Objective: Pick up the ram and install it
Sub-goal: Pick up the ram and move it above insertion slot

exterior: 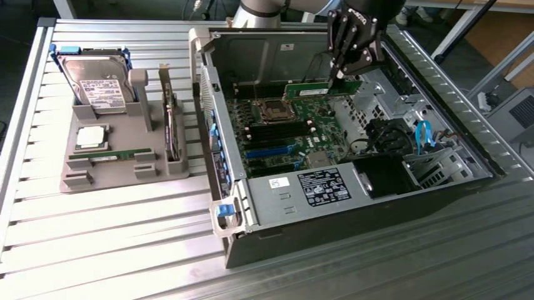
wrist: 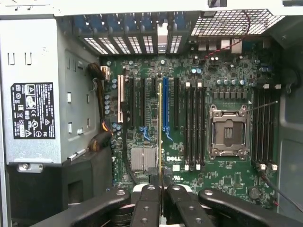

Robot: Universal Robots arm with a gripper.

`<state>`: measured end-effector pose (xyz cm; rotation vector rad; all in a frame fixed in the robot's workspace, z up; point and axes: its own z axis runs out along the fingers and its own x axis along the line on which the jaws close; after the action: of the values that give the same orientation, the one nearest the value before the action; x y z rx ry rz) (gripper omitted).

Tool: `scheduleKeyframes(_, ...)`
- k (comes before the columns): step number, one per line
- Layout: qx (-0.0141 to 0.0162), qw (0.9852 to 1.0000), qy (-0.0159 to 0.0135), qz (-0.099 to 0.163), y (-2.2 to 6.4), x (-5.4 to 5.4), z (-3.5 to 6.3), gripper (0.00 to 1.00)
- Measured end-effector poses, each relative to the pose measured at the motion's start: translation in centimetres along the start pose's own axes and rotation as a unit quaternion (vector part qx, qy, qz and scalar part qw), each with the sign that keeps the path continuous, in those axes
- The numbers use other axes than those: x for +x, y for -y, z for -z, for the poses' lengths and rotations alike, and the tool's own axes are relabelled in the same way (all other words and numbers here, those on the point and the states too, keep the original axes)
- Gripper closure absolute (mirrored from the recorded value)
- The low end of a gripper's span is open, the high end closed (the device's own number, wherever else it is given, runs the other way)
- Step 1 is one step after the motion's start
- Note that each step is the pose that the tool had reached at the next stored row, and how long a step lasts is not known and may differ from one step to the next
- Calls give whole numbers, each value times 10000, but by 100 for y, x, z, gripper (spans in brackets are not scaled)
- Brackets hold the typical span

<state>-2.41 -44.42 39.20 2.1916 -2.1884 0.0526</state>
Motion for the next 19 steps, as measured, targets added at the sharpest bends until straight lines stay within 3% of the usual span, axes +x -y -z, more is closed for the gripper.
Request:
scheduleKeyframes(12, 0, 10000, 0, 0, 358, 0, 2, 89)
scheduleKeyframes(16, 0, 10000, 0, -1, 417, 0, 2, 89)
scheduleKeyframes(19, 0, 10000, 0, 0, 419, -156, 11, 89)
